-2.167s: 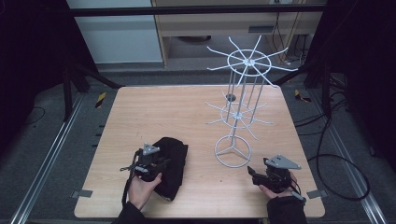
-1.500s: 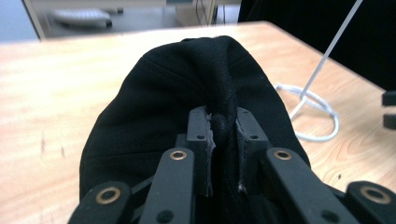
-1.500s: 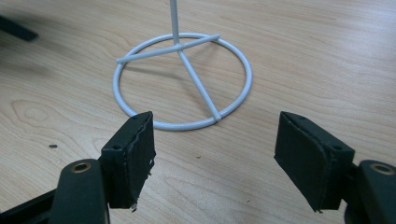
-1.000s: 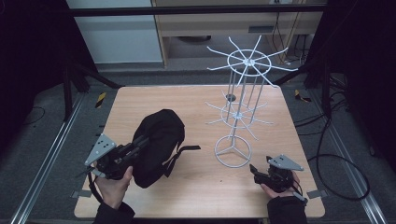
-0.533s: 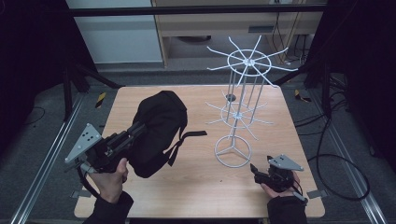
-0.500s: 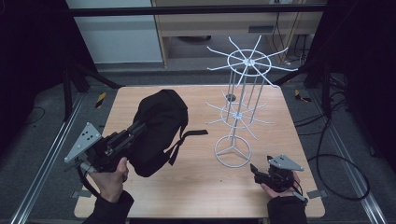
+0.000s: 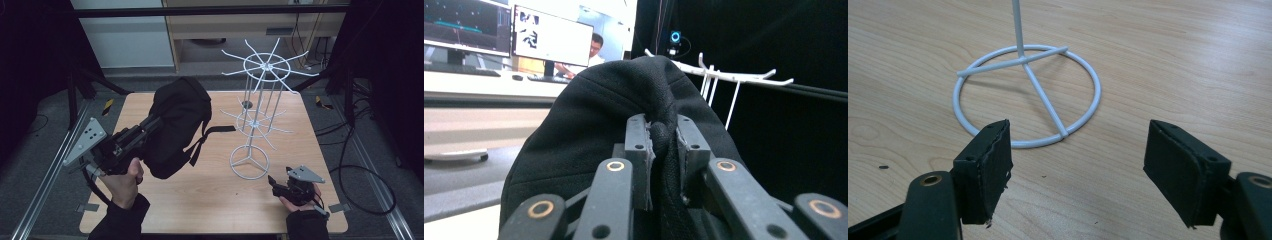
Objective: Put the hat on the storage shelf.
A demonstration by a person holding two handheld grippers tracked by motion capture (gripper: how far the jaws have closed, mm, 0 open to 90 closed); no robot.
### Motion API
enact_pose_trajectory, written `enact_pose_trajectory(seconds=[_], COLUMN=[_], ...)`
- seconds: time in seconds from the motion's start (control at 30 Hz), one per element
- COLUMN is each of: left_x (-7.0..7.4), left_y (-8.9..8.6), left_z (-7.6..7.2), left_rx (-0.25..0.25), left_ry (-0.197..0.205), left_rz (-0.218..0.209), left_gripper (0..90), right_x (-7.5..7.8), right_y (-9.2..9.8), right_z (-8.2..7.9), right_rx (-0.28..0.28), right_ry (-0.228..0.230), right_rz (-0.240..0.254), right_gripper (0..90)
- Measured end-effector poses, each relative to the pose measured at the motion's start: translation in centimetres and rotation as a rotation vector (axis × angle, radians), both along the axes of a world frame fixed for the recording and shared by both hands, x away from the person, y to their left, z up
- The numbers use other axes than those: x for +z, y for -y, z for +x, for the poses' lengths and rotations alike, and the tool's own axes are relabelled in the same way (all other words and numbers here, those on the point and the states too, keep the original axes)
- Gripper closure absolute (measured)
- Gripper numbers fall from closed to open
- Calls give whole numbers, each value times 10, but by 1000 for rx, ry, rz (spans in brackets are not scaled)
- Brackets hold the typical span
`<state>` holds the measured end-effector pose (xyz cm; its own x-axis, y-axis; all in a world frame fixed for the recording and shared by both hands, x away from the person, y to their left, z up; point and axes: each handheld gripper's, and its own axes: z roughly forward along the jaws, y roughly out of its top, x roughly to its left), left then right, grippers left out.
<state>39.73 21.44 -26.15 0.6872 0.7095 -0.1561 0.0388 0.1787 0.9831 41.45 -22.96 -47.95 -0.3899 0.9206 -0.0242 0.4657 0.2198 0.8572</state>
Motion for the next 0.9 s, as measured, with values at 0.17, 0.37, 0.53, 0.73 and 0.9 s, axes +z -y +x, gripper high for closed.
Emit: enact_pose_trajectory(seconds=[0.17,0.37,0.53,0.73,0.9], left_x=[11,24,35,45,51], left_y=[-1,-1,3,8,19], left_z=[1,1,1,2,6], left_rx=[-4,-9,-12,-25,-43], left_ry=[19,49,72,91,93], left_rz=[-30,-67,-70,-85,-88], left_gripper=[789,789,789,789,789], right_x=[0,0,0,0,0], right_y=[0,0,0,0,-1], right_z=[0,0,0,0,0], right_rx=[-1,0,1,3,1], right_ry=[1,3,2,0,-3], right_rz=[1,-1,-1,-2,3], right_gripper=[273,271,270,270,269])
